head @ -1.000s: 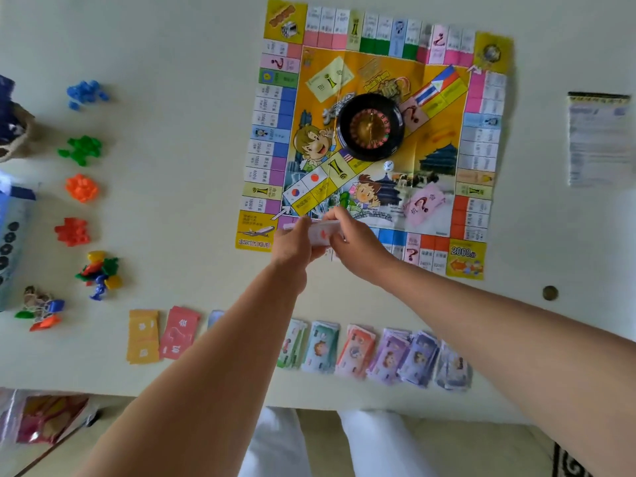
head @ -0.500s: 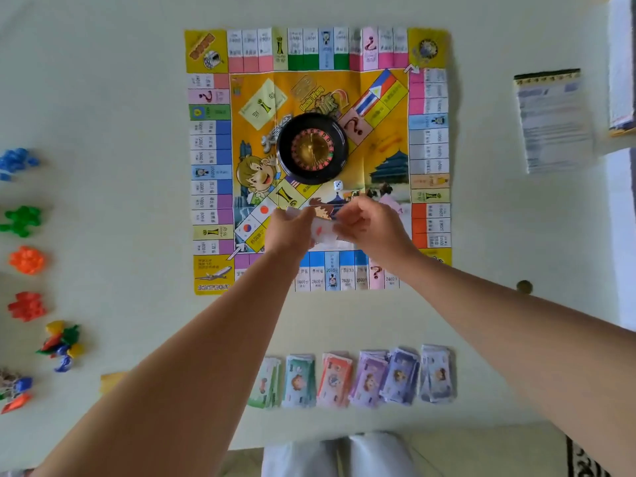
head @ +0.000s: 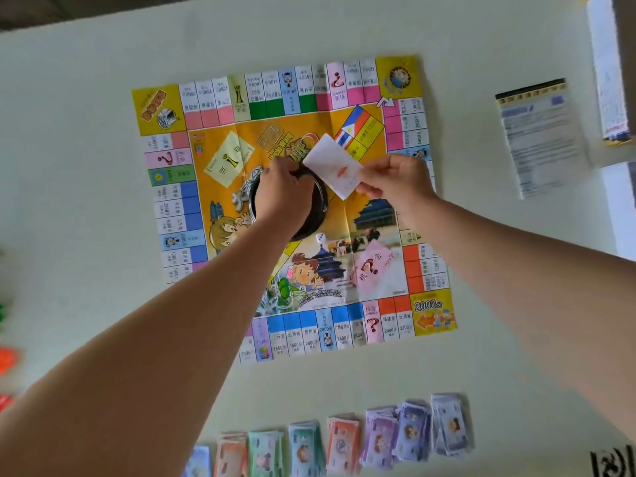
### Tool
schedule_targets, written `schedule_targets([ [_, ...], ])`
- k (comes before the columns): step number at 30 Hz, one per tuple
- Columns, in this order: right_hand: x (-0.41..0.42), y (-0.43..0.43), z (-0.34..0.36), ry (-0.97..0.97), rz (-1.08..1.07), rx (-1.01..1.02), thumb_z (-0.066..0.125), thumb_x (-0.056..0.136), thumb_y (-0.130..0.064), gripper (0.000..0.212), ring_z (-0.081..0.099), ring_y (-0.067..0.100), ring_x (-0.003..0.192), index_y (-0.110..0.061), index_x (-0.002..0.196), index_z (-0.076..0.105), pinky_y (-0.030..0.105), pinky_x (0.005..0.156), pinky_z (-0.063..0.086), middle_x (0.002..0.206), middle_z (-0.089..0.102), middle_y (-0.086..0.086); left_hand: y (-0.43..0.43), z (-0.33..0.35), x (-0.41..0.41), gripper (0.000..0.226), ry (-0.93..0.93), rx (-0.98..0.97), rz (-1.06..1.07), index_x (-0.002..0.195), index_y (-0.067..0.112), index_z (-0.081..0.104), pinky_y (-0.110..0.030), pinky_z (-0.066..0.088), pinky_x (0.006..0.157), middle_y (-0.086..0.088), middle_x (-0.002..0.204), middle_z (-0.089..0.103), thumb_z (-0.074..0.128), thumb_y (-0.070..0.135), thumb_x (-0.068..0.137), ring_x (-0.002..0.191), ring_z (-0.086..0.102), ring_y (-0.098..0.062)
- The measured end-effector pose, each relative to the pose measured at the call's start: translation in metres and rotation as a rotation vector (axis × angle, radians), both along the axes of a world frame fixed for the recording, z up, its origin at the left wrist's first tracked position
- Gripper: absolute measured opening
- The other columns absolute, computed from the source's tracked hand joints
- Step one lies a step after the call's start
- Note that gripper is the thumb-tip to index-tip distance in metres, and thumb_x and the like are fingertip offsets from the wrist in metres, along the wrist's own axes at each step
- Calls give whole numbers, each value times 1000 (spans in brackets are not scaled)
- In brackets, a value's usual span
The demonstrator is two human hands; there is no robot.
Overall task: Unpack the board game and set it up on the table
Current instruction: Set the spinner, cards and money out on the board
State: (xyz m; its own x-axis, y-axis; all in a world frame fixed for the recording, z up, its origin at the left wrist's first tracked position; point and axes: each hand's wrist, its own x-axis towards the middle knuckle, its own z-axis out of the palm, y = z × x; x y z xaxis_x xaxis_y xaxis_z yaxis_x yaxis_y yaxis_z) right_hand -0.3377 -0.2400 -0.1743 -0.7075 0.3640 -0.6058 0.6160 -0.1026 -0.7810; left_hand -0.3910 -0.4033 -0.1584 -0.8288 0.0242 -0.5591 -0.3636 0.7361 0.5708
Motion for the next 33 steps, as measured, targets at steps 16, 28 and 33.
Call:
schedule_targets([
  [16,-12,-8,-56,163,314,814,70,82,-15,25,55,15,85,-11,106,63,25,68,45,102,57,7,25,-34,-18,36,311,-455,-793,130,20,54,-40,26,103,-3,140,42,44,30,97,130,27,-29],
  [28,7,-24,-27,194,595,857,60,87,-8,30,54,18,101,-12,117,63,25,79,43,113,56,8,3,-13,10,27,370,-101,-487,111,19,67,-36,42,91,-5,122,57,50,15,91,112,49,-25],
  [33,49,-70,-3,352,606,599,51,94,-9,17,50,-5,55,-10,98,68,12,51,36,74,62,-9,-48,6,76,20,258,101,-72,88,16,68,-24,37,50,2,74,66,49,9,88,61,56,-15],
])
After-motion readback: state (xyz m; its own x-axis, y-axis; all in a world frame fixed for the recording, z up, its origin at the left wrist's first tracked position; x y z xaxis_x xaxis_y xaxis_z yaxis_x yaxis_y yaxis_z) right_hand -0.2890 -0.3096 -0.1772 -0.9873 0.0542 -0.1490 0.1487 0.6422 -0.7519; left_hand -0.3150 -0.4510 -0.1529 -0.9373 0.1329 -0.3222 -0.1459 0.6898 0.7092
